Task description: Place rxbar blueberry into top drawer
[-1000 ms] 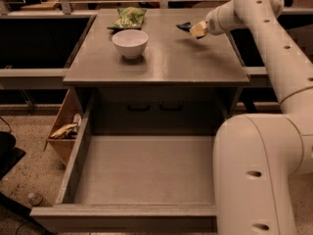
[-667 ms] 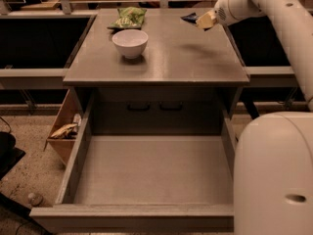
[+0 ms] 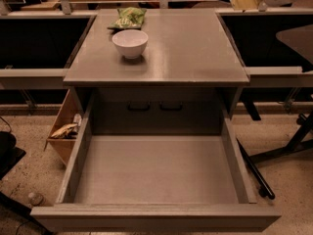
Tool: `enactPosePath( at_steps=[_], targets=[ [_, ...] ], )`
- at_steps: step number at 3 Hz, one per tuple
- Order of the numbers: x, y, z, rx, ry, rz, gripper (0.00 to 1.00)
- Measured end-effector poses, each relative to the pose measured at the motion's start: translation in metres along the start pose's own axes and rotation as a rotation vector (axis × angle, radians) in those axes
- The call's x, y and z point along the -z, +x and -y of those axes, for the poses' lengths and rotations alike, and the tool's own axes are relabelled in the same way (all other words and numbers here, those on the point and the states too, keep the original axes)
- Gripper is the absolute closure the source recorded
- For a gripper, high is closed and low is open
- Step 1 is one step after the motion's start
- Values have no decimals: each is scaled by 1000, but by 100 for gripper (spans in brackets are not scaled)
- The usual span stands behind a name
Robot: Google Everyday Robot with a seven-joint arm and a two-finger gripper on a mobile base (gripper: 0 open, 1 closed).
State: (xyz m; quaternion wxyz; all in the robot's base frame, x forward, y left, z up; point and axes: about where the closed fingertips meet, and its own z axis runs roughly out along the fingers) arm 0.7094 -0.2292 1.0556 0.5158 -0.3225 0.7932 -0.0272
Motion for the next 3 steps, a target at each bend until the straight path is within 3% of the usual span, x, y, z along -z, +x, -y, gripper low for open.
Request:
enactPosePath(
  at_steps=[1,2,3],
  targets=[
    [35,88,-20,13,-36,-126,100],
    [47,194,-41,-60,-117,-223,100],
    [38,275,-68,-158,-206,-239,100]
  ],
)
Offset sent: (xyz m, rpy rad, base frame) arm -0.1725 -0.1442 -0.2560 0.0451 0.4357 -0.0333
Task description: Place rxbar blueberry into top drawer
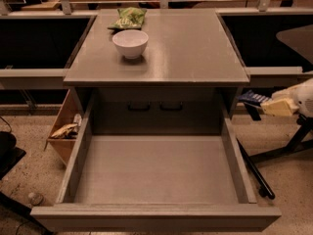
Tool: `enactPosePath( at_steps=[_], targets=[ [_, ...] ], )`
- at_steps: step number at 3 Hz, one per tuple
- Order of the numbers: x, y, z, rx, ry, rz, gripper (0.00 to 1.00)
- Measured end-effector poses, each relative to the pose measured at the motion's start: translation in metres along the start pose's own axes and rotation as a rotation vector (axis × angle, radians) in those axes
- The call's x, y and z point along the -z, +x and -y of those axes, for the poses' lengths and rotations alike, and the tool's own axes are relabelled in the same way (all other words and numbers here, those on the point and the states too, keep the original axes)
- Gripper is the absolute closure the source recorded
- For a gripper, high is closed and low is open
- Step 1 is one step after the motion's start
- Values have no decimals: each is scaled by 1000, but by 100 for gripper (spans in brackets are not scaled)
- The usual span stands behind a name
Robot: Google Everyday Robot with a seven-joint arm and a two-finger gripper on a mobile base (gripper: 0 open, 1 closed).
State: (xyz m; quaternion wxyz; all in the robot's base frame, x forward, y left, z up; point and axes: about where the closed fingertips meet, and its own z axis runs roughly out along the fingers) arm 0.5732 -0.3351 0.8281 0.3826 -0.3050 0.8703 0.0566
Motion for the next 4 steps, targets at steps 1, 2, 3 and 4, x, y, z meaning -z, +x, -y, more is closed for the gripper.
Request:
enactPosePath(
  at_steps=[1,2,3,4],
  targets=[
    [-23,6,-12,25,-78,67,100],
    [-26,6,-14,42,-86,71,100],
    [-41,14,-41,35,-138,62,100],
    [-68,29,-111,39,-264,50,100]
  ],
)
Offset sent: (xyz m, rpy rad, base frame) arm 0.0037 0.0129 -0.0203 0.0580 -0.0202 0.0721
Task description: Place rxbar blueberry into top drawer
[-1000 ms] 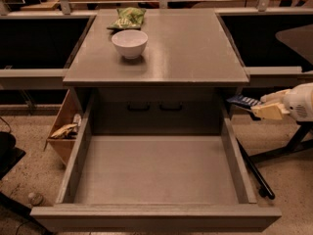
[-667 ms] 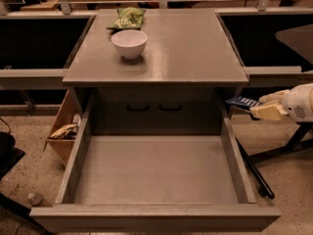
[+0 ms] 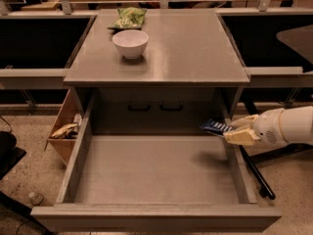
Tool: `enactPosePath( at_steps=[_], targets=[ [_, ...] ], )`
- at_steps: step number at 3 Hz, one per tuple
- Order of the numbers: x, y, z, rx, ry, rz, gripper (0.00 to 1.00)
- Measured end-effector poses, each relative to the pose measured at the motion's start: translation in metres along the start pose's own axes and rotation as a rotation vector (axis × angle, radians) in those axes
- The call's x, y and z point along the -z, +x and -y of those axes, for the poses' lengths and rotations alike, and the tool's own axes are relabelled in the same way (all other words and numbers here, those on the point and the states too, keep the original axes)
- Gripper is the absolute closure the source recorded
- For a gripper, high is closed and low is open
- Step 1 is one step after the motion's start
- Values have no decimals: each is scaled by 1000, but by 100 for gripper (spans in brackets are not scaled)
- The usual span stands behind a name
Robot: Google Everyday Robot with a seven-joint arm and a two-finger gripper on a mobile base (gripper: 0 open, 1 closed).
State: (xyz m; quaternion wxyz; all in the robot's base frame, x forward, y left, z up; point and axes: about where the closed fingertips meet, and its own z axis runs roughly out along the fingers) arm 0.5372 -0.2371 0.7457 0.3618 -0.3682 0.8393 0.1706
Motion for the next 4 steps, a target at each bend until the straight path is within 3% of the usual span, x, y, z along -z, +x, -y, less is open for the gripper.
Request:
enactPosePath(
  at_steps=[1,2,3,4],
  targets=[
    [-39,2,-56,78,-101,-10,100],
    [-73,-7,-110,190,-112,-20,100],
    [-91,0,-132,271,-84,19,100],
    [-93,-3,-132,276,-79,24,81]
  ],
)
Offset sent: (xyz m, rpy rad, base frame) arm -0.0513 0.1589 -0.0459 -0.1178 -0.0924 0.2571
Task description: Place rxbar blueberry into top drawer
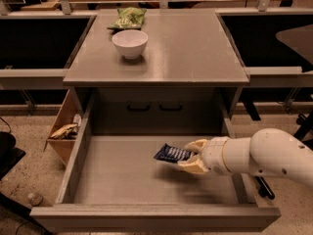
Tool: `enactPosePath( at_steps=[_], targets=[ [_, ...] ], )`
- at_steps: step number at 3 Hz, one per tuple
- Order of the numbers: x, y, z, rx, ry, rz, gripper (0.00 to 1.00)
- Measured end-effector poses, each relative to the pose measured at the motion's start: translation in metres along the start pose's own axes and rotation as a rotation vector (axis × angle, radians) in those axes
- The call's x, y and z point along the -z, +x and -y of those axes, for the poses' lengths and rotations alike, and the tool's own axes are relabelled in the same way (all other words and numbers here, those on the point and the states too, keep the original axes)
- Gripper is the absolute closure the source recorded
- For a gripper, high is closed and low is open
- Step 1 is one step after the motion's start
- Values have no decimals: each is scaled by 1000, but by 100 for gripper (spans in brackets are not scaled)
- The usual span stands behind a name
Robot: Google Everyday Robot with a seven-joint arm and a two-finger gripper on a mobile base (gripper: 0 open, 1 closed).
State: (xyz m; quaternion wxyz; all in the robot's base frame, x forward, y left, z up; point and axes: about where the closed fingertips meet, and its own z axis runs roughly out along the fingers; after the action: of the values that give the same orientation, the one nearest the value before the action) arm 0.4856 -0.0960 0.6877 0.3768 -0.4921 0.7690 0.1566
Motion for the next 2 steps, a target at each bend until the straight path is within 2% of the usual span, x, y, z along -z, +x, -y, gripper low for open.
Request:
enactPosePath(
  at_steps=[2],
  targets=[
    [0,0,0,0,0,0,34]
  ],
)
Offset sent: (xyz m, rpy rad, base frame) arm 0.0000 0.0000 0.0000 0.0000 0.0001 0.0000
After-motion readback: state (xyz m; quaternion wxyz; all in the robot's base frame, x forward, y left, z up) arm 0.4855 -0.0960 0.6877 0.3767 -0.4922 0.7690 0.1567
